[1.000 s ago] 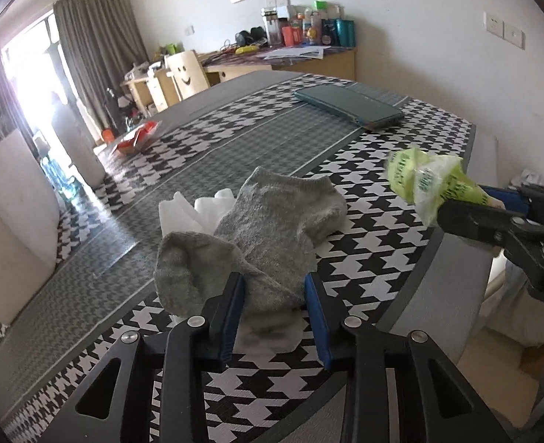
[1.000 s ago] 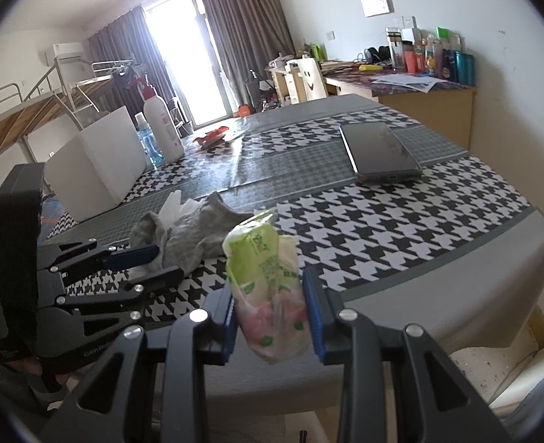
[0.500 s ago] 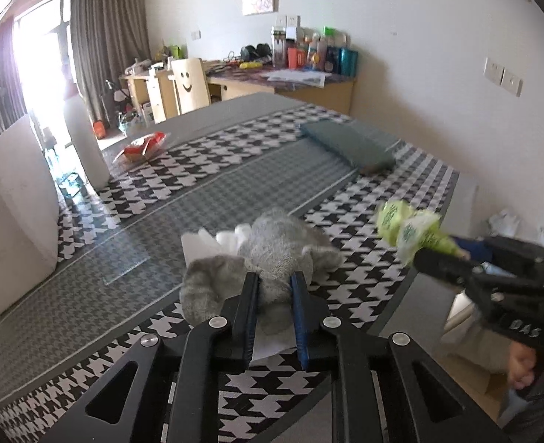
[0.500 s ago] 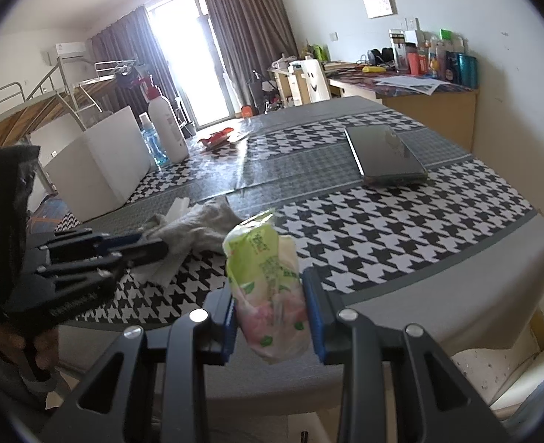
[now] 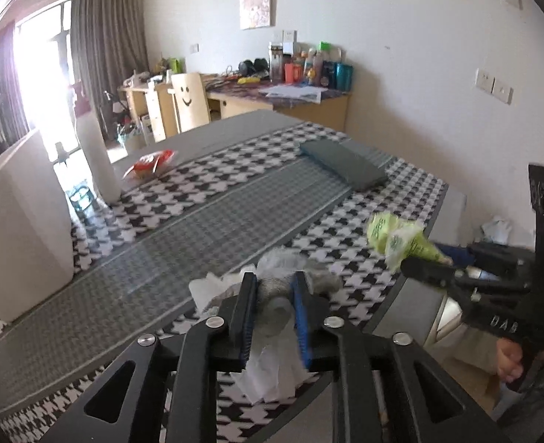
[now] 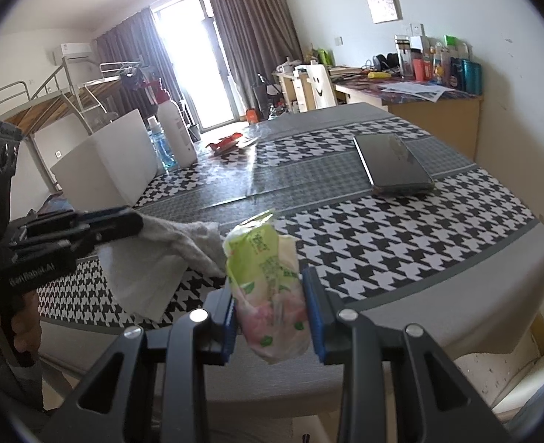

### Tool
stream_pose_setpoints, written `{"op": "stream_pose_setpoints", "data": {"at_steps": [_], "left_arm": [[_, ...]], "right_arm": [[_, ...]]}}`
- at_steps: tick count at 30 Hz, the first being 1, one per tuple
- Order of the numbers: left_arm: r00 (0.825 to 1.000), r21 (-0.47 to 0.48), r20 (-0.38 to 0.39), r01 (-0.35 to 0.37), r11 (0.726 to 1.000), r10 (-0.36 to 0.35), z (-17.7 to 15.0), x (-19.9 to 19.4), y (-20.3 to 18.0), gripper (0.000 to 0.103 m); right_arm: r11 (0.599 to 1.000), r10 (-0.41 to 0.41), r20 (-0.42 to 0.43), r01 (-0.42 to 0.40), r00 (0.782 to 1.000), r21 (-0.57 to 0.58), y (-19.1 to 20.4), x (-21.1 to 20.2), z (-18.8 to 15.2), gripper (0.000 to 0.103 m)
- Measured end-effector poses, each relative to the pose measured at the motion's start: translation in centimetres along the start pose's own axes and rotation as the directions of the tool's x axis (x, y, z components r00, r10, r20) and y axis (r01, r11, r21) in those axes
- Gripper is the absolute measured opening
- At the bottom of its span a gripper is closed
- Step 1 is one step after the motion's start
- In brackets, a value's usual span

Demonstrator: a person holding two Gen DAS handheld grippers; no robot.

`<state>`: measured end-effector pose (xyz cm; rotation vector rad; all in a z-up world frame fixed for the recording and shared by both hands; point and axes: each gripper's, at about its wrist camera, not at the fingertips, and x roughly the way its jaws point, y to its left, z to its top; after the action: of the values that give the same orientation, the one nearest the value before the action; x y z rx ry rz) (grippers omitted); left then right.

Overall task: Organize soft objects
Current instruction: 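Lift the grey sock with the left tool while the right tool holds the packet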

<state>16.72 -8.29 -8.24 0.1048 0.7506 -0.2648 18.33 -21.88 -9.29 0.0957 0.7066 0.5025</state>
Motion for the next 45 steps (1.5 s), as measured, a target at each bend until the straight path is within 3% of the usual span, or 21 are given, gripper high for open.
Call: {"op": "stream_pose_setpoints", "data": {"at_steps": [5,12,15,17,21,33,34,38,41,45], "left_arm": [[1.000,0.036,0.016,-0.025,0.999,0.024,-0.6,-0.5,-0.7,0.059],[0.999,0.123,-0.023,0.029,0.992,-0.026,-1.0,1.3,-3.4,0.059],[0.998,0.143,-0.051,0.038,0.989,-0.031,-1.3,2.3,-4.3,0.056],[0.996,0.145,-0.081,0.047,0.988,-0.035,-1.5,3.2,-4.4,0.045],[0.992,0.139,-0.124,0.034,0.990,-0.016,-1.9,4.7,-4.4,0.033],[0.990,0.129,-0.138,0.056,0.990,-0.038,-2.3,5.3,-4.4,0.032],[0.989,0.116,-0.138,0.063,0.991,-0.047,-2.3,5.3,-4.2,0.031],[0.989,0.100,-0.142,0.052,0.994,-0.037,-2.1,5.5,-3.8,0.010],[0.986,0.076,-0.154,0.073,0.994,-0.061,-1.7,5.4,-3.2,0.009],[0.993,0.052,-0.101,0.066,0.996,-0.061,-0.7,4.1,-2.4,0.009]], "right_arm": [[1.000,0.002,-0.002,-0.002,1.000,-0.002,0.0,0.1,0.0,0.037],[1.000,0.004,-0.003,-0.004,1.000,0.000,-0.1,0.2,-0.1,0.037],[1.000,-0.002,-0.005,0.002,1.000,0.009,-0.4,0.2,-0.2,0.037],[1.000,-0.005,-0.007,0.005,1.000,0.014,-0.6,0.2,-0.3,0.037],[1.000,-0.003,-0.010,0.003,1.000,0.022,-0.9,0.2,-0.3,0.037],[1.000,0.002,-0.011,-0.002,1.000,0.029,-1.3,0.2,-0.4,0.037],[1.000,0.001,-0.011,-0.001,1.000,0.030,-1.3,0.2,-0.4,0.037],[0.999,0.001,-0.009,0.000,1.000,0.033,-1.3,0.1,-0.4,0.037],[0.999,0.001,-0.005,-0.001,1.000,0.034,-1.3,0.0,-0.4,0.037],[0.999,0.003,0.000,-0.003,1.000,0.032,-1.2,-0.2,-0.2,0.037]]}}
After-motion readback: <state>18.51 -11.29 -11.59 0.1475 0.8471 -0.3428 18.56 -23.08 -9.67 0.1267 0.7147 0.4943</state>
